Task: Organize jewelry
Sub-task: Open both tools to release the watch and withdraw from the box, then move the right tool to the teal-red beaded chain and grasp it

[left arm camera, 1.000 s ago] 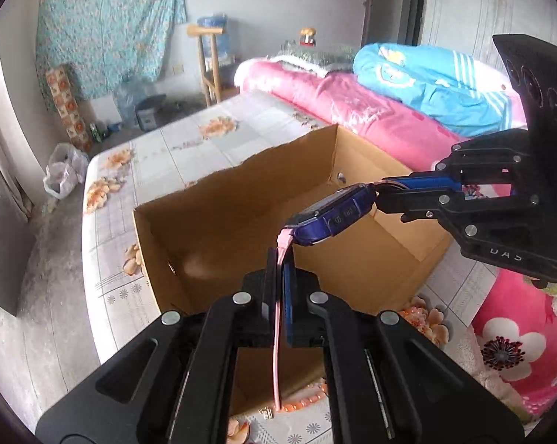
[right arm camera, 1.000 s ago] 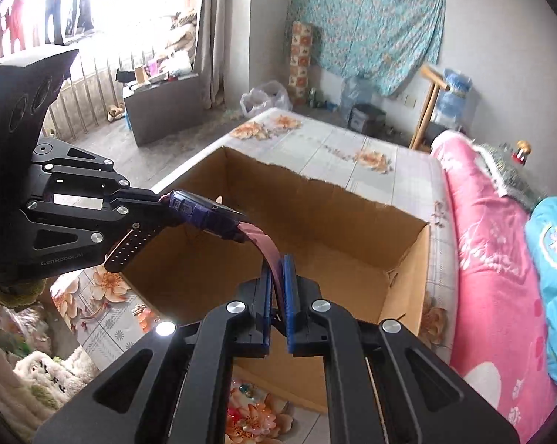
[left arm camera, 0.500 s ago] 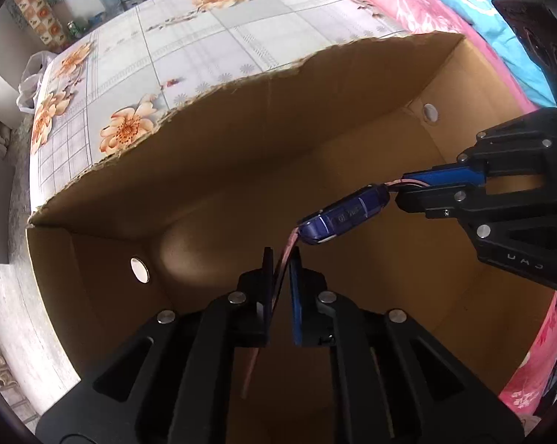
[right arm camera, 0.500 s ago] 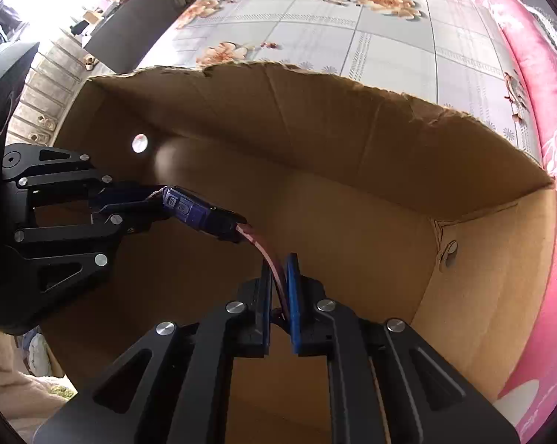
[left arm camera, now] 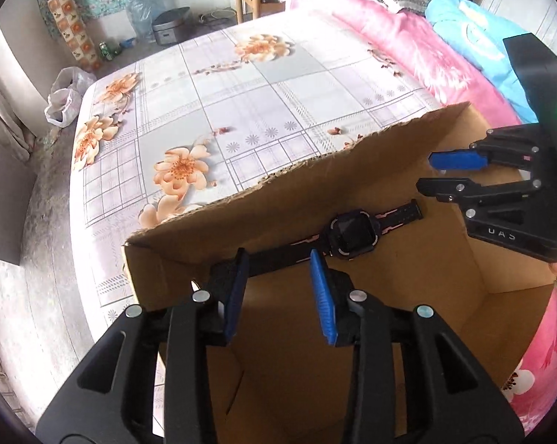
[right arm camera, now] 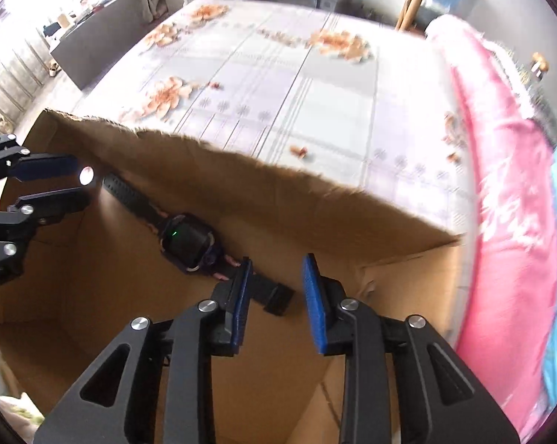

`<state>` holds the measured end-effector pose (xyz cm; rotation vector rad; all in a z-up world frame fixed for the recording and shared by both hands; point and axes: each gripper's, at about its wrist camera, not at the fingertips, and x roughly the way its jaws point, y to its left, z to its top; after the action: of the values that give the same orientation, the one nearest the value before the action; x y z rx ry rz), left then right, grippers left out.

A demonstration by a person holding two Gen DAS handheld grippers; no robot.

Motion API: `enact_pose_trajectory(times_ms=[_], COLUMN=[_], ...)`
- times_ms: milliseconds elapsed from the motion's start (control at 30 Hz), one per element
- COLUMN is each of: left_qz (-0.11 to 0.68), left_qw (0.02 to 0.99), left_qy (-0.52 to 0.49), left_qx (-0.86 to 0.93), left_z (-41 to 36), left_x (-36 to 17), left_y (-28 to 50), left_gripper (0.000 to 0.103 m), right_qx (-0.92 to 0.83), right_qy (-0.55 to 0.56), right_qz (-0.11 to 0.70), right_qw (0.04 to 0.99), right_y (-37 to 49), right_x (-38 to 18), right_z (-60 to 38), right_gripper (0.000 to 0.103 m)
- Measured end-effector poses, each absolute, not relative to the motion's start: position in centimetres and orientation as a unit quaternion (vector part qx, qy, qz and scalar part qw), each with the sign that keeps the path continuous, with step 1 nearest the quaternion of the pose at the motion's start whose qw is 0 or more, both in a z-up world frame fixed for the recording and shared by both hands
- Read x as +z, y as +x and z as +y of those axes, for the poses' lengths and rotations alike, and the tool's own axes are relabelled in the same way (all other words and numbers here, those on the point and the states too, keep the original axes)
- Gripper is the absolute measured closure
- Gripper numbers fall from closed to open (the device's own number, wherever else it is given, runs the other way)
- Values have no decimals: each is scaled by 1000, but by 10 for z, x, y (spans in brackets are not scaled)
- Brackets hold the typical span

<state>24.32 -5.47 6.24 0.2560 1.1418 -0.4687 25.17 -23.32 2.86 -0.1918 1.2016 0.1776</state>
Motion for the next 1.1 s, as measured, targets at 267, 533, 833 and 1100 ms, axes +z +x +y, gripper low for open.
enact_pose_trajectory(times_ms=[267, 533, 833, 1100], left_qz=[405, 370, 489, 509], left_qw=[871, 884, 843, 835], left_qy=[108, 79, 59, 105], left_qx=[-255, -273, -218, -182], left_z=[-14, 28, 24, 8], left_x=[134, 125, 8, -35], left_y=[165, 59, 13, 8], left_gripper=[38, 17, 15, 13], right_qx=[83, 72, 18, -56], right_qy=[-120, -54, 18, 126], right_qz=[418, 287, 379, 461], right_qw=[897, 954, 925, 877], right_y=[160, 45, -20, -25], right_x=[101, 159, 61, -30], right_z=[-219, -218, -215, -252], right_gripper=[32, 6, 6, 6])
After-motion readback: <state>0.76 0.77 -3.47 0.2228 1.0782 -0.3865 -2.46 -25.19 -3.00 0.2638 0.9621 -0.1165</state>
